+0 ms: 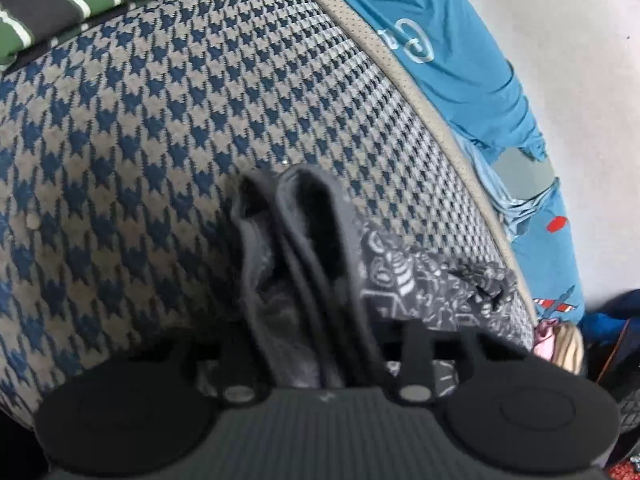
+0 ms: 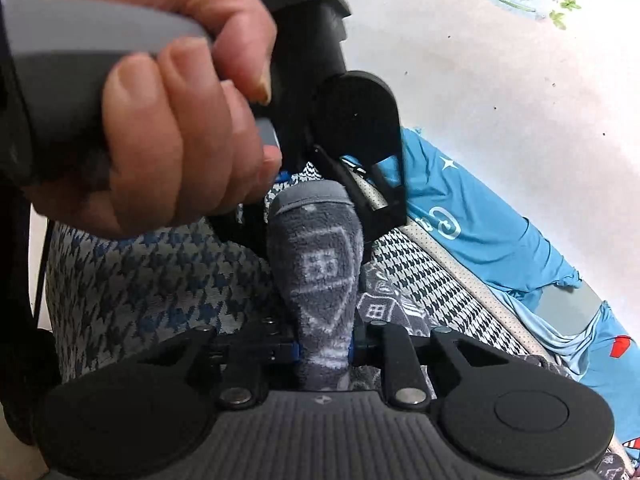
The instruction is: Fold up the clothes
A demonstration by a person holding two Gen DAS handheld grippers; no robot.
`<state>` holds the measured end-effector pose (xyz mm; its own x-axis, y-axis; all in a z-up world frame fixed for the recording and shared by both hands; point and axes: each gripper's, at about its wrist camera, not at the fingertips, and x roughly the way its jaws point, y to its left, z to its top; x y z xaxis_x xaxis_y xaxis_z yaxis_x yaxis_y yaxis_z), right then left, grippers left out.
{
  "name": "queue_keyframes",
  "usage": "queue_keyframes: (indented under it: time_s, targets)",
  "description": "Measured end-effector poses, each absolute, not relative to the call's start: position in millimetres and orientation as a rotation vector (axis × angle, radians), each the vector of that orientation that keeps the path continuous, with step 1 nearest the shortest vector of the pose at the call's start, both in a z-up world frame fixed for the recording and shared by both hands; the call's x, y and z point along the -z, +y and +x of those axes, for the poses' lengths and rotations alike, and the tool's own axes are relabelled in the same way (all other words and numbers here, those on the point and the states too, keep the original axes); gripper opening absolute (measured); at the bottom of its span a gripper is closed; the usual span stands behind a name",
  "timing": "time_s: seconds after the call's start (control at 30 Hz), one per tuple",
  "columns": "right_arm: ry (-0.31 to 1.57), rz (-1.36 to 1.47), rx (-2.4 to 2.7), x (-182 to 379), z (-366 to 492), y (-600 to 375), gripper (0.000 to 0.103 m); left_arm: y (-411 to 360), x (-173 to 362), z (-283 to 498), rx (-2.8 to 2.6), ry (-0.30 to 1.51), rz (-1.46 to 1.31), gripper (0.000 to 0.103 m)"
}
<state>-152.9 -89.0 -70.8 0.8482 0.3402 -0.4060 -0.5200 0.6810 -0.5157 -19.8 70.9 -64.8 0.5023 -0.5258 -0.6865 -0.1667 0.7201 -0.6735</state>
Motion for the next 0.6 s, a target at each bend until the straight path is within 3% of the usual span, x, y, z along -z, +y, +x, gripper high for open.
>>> queue_keyframes:
  time_s: [0.1, 0.6]
  targets:
    - [0.272, -0.659, -0.485, 66, -155, -94, 0.018, 64, 54, -27, 0.257, 0.987, -0.732, 0.017]
    - [0.153, -0.574, -0.353, 16, -146, -171, 0.017, -33, -22, -34, 0.356, 0.83, -0.619, 0.017]
